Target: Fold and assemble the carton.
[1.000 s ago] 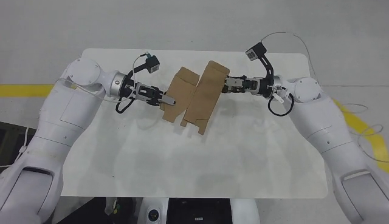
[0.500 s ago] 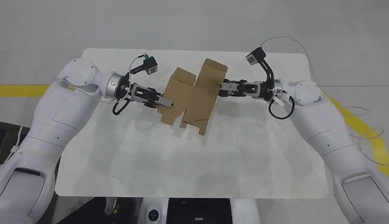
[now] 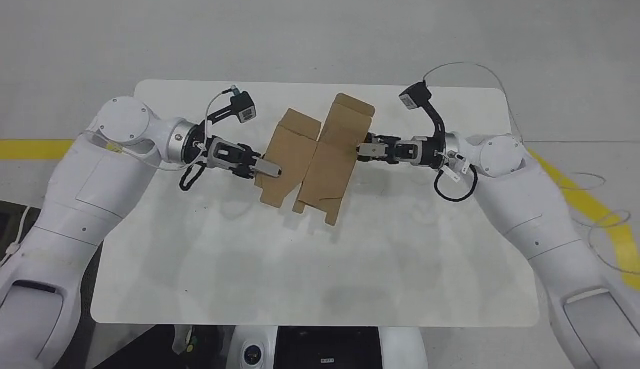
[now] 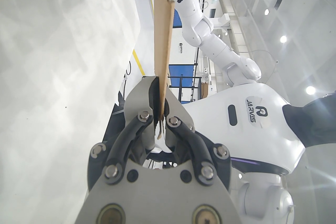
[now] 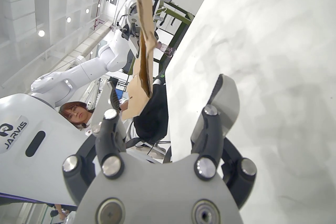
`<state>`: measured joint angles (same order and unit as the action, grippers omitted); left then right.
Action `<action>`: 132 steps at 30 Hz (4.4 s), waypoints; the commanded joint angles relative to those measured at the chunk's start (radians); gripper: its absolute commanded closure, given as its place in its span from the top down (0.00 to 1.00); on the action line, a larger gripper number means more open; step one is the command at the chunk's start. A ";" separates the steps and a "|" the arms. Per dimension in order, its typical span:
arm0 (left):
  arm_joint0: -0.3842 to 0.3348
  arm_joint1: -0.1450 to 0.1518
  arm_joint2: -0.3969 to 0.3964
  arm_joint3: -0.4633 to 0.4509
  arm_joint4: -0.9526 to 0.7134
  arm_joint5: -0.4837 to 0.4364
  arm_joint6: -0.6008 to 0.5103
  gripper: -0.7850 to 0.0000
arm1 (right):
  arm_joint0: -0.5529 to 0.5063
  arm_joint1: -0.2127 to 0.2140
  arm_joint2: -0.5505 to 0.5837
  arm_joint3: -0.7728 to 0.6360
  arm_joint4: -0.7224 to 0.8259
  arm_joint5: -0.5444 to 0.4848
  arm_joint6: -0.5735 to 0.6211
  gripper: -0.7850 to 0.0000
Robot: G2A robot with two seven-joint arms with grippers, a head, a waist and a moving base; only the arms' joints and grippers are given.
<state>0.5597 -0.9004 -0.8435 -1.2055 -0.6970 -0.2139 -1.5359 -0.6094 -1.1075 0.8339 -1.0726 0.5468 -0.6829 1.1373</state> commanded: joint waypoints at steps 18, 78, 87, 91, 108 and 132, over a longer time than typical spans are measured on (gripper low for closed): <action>-0.006 0.031 0.066 -0.046 -0.045 -0.008 0.000 0.00 | 0.049 0.012 -0.094 -0.032 0.132 0.067 0.067 0.18; 0.115 0.018 -0.101 -0.058 -0.128 0.091 0.334 1.00 | -0.112 -0.008 0.059 -0.053 -0.164 0.057 -0.437 0.00; 0.141 0.012 -0.147 -0.076 -0.169 0.064 0.343 1.00 | -0.115 -0.018 0.067 -0.053 -0.194 0.061 -0.437 0.00; 0.146 0.006 -0.155 -0.078 -0.176 0.068 0.370 1.00 | -0.113 -0.024 0.067 -0.058 -0.195 0.064 -0.431 0.00; 0.159 -0.020 -0.161 -0.073 -0.082 0.036 0.470 1.00 | -0.110 -0.044 0.078 -0.061 -0.206 0.052 -0.407 0.00; 0.186 -0.035 -0.184 -0.085 0.117 -0.001 0.526 0.42 | -0.122 -0.057 0.117 -0.059 -0.248 0.058 -0.392 0.00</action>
<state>0.7447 -0.9350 -1.0263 -1.2876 -0.5915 -0.2135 -1.0156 -0.7302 -1.1645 0.9487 -1.1303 0.3011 -0.6258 0.7461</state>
